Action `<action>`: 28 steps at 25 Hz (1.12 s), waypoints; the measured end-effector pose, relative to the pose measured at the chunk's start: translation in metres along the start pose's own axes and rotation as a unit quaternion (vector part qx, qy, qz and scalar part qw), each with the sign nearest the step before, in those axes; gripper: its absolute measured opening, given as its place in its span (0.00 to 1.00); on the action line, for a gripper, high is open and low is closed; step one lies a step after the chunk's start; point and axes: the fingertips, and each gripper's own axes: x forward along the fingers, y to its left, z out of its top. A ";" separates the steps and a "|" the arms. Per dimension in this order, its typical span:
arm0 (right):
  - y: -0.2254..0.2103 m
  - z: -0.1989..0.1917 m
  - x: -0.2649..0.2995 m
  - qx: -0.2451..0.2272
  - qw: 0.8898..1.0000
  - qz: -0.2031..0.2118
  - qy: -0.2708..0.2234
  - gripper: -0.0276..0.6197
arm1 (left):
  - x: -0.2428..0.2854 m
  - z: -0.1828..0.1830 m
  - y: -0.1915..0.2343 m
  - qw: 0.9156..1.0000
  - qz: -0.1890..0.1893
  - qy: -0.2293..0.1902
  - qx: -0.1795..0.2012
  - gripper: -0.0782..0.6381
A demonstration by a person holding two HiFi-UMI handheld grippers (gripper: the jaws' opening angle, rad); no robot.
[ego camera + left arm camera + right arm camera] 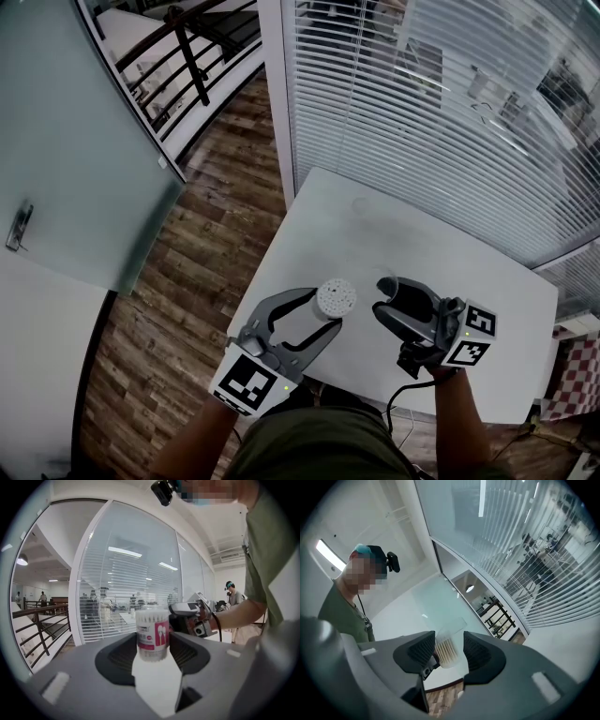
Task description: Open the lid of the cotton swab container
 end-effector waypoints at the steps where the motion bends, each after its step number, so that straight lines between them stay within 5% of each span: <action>1: 0.000 0.000 -0.001 0.000 1.000 -0.001 -0.001 0.35 | 0.000 -0.002 0.001 1.000 0.001 -0.001 -0.002 0.42; 12: 0.004 0.007 -0.009 -0.014 1.000 -0.020 -0.001 0.35 | -0.001 0.000 0.013 1.000 0.011 0.000 0.002 0.42; 28: 0.029 0.011 -0.006 -0.114 0.990 -0.057 0.056 0.32 | -0.007 0.020 0.024 1.000 0.020 -0.013 0.009 0.42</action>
